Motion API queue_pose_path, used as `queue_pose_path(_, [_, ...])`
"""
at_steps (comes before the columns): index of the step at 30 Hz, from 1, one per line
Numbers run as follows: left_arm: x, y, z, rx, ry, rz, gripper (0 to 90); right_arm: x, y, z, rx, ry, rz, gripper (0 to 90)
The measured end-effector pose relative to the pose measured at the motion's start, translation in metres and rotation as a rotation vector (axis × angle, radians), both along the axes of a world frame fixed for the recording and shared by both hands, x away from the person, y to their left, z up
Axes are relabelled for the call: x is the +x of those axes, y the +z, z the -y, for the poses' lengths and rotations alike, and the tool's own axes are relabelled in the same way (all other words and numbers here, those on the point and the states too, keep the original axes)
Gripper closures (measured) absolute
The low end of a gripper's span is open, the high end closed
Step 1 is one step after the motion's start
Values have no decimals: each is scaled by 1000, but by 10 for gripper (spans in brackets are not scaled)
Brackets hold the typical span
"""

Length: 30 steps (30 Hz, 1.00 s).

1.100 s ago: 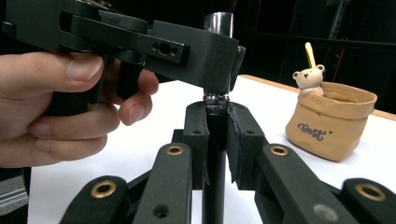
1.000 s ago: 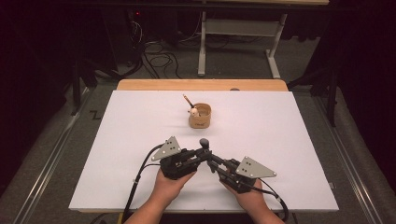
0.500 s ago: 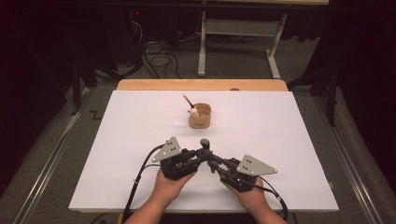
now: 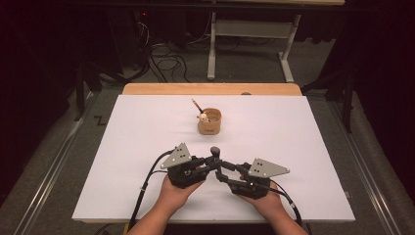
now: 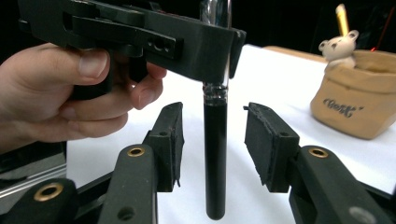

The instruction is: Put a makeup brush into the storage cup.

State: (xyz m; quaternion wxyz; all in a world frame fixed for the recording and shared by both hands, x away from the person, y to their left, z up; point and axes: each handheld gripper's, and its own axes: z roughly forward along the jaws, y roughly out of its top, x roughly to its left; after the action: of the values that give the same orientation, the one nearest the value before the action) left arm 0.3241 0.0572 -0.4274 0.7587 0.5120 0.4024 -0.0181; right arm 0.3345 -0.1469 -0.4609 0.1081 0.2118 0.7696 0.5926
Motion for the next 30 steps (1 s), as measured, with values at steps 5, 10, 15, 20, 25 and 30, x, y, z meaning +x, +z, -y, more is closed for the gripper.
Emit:
queue_pose_path(5, [-4,-1,6,49,-22,16,781,0,-1,-2,-35,14,-9,616])
queue_pose_path(10, [-6,-1,10,75,-28,30,781,1,-1,-4,-58,19,-13,668])
queue_pose_path(15, [-5,-2,10,86,-24,27,781,2,-1,-3,-63,17,-20,718])
queue_pose_path(20, [-5,-3,10,95,-23,25,780,1,-1,-3,-69,16,-22,761])
queue_pose_path(25, [-4,-4,10,93,-23,21,780,1,-2,-3,-67,18,-34,798])
queue_pose_path(30, [-3,-4,10,86,-19,14,772,2,-2,-3,-66,19,-39,801])
